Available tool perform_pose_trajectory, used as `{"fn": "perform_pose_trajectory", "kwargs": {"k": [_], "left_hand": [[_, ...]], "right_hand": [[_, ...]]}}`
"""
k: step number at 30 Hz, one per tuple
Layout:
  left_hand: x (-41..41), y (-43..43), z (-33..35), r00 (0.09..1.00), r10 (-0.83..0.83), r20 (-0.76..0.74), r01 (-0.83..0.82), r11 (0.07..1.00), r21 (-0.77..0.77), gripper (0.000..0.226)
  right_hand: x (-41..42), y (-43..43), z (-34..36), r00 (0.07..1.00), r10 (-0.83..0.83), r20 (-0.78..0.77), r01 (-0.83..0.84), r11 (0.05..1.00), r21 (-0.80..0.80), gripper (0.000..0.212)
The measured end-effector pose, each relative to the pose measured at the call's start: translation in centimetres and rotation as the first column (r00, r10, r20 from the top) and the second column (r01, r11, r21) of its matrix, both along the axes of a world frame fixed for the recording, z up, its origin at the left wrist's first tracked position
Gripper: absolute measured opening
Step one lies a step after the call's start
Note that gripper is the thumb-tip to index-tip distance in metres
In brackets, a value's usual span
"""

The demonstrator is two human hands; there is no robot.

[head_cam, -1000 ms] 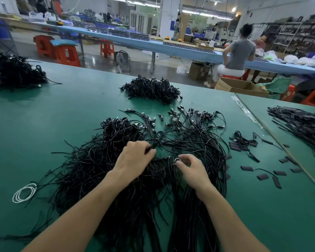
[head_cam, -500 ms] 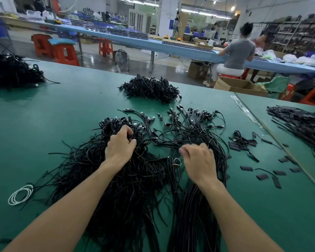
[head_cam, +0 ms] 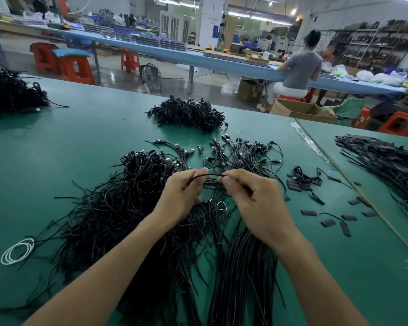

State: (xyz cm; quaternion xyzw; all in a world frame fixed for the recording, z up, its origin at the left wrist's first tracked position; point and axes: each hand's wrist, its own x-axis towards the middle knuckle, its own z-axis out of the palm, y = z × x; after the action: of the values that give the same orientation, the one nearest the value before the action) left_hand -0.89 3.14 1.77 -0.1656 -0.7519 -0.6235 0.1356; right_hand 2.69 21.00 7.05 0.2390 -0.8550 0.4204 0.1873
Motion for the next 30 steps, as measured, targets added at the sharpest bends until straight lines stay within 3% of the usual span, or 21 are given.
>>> {"fn": "perform_pose_trajectory", "kwargs": {"k": [4,7,9,12,15,16,17,20,23,27,30], "left_hand": [[1.8,-1.1,-0.4,1.000,0.020,0.002,-0.019,0.994,-0.106,0.046],[2.9,-1.1,0.4,0.974,-0.141,0.177,0.180,0.956,-0.231,0.054],[3.5,-0.8,1.2,0.898,-0.256,0.358,0.351,0.908,-0.230,0.057],[4.3,-0.7,2.2,0.679,-0.486,0.550,0.623,0.779,-0.079,0.060],[5.2,-0.7,2.8,0.459,-0.755,0.469,0.737,0.618,0.274,0.053],[5.4,-0.5,3.1,0.442,-0.799,0.408,0.696,0.592,0.406,0.050],[5.3,-0.2,3.4,0.484,-0.799,0.358,0.620,0.601,0.503,0.047],[4.1,0.7,3.4,0.737,-0.612,0.287,0.308,0.682,0.663,0.042],[3.1,1.3,2.2,0.863,-0.414,0.289,0.129,0.734,0.667,0.040],[3.3,2.1,-0.5,0.968,-0.176,0.179,0.132,0.963,0.235,0.034],[3.7,2.0,-1.6,0.997,-0.077,0.024,0.080,0.983,-0.166,0.032]], "right_hand": [[-0.2,3.7,-0.2,0.967,-0.254,-0.013,0.252,0.964,-0.081,0.009],[-0.3,5.4,-0.6,0.941,-0.336,0.030,0.337,0.940,-0.059,0.008],[0.0,5.4,-0.8,0.964,-0.256,0.068,0.261,0.962,-0.080,0.011],[0.6,4.6,-0.9,0.983,-0.051,0.175,0.078,0.985,-0.154,0.021],[0.7,3.7,-1.6,0.947,0.027,0.319,-0.006,0.998,-0.067,0.020],[0.8,3.2,-2.0,0.934,0.034,0.355,-0.041,0.999,0.014,0.018],[1.1,2.6,-2.5,0.921,0.048,0.385,-0.088,0.992,0.087,0.017],[2.5,0.8,-3.5,0.881,0.100,0.463,-0.204,0.962,0.181,0.016],[3.8,0.0,-3.6,0.879,0.118,0.463,-0.241,0.946,0.216,0.019],[4.5,0.0,-2.4,0.958,0.001,0.287,-0.140,0.875,0.464,0.022],[4.4,0.9,-1.5,0.976,-0.072,0.205,-0.033,0.882,0.471,0.022]]}}
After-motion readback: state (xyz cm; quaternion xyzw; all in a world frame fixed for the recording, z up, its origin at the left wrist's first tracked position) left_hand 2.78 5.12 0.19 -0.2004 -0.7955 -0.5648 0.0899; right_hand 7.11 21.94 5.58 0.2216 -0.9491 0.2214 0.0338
